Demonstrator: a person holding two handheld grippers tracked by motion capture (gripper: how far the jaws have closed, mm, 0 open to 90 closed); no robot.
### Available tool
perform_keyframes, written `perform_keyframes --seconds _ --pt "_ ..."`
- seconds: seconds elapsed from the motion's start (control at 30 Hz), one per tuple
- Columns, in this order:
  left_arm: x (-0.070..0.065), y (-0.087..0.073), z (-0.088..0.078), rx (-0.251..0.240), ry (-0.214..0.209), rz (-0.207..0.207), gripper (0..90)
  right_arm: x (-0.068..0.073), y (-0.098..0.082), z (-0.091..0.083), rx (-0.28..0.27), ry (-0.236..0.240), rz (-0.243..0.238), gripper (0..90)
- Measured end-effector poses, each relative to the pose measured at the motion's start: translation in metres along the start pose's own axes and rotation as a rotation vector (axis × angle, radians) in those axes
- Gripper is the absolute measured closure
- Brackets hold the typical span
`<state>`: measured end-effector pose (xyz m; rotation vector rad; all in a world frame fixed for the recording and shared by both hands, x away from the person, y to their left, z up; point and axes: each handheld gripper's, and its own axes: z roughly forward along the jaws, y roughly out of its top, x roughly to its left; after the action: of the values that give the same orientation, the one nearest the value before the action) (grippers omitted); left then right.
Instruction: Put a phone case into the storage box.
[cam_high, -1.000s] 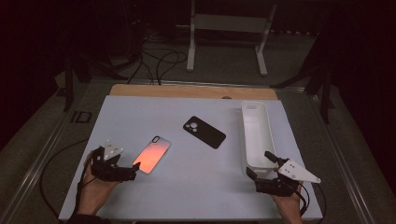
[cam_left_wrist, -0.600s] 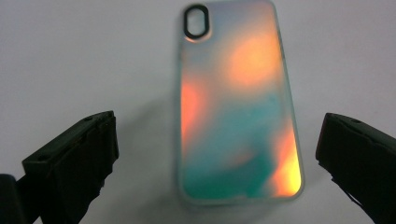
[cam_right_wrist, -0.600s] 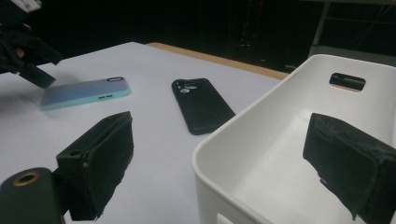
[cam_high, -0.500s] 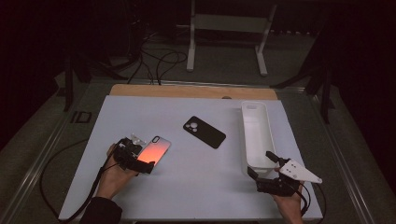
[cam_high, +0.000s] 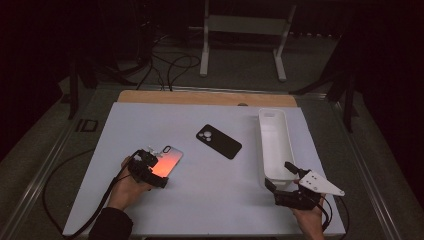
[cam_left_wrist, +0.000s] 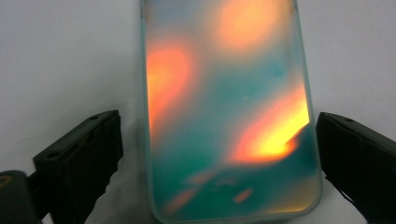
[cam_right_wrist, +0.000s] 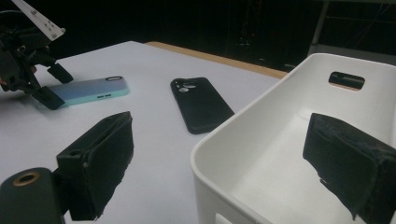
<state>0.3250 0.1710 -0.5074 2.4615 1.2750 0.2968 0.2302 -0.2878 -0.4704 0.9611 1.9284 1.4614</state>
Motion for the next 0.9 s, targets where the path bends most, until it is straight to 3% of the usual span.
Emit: perform_keyframes --seconds 0.13,0.27,0.53,0.9 --pt "0.002 0.001 -0.001 0.015 -0.032 -0.002 8.2 0.000 0.000 0.001 0.001 0.001 -0.002 8.6" --pt "0.002 0.005 -0.001 0.036 -0.034 -0.001 11.1 0.001 0.000 0.001 0.002 0.002 -0.003 8.6" --pt "0.004 0.004 -0.002 0.027 -0.034 -0.009 16.4 0.000 0.000 0.000 0.000 0.002 -0.004 8.6" --pt "0.000 0.005 -0.011 -0.049 -0.017 -0.011 16.9 -0.006 0.002 0.001 0.004 0.008 0.028 8.6"
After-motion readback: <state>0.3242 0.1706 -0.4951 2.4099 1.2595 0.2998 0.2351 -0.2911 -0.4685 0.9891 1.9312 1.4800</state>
